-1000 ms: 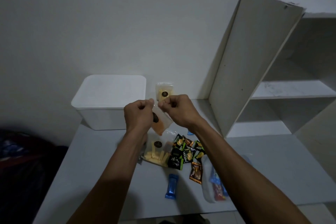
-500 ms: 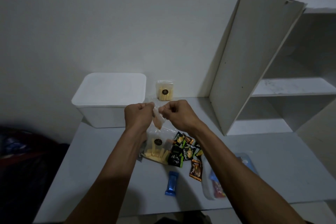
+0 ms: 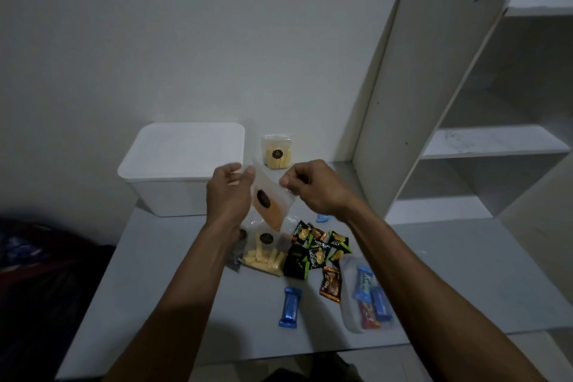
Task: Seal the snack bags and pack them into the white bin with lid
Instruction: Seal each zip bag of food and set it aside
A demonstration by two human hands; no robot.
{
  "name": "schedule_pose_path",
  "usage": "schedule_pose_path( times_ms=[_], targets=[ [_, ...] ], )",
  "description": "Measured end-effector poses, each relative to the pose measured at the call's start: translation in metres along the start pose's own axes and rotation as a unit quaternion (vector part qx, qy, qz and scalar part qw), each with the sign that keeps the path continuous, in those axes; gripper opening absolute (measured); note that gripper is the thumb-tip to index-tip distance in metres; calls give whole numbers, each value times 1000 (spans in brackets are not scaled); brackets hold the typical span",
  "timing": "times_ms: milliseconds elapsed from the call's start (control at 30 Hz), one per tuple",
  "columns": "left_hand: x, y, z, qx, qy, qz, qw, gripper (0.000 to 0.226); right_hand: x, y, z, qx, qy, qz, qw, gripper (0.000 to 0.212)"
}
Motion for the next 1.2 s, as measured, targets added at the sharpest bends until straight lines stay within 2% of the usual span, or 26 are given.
schedule_pose_path(
  times_ms=[67,133,200,300,367,500,600,767,900,1033,1200],
  targets=[
    [-4,-2,3,-26,43,-58,997,31,2,-14,-6,22,-17,-31,999,19],
    [-5,-1,8,-33,79,-116,989,20,3,-25,-14,42,-27,-58,997,19],
    [-5,-1,11,-18,89,-127,988,6,5,-34,-16,57,-29,-80,995,20],
    [-8,2,9,-8,78,-128,989,4,9,-42,-10,38,-14,-83,996,23],
    [-7,7,6,4,74,-137,988,7,13,-43,-3,2,1,-58,998,27],
    [-7,11,2,45,52,-103,992,8,25,-35,20,-66,21,6,998,27],
    [-8,12,-1,60,37,-87,994,8,29,-23,37,-91,16,87,992,16],
    [-14,19,-7,54,47,-87,994,7,25,-15,48,-141,3,201,969,16],
    [-21,36,-18,16,72,-91,993,8,19,-22,68,-148,1,225,963,17],
    [-39,69,-30,20,38,-78,996,8,4,-35,97,-156,19,245,957,15],
    [-80,122,-31,0,33,-104,994,3,-37,-61,144,-159,62,263,950,12]
  ],
)
Point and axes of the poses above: each hand's wrist, its own x-axis away from the middle knuckle, its own y-axis out of the palm, z = x × y, the point moved 3 cm from there along -x, towards the middle knuckle, and after that the axes turned 6 degrees about -y, right-handed, at the moved point
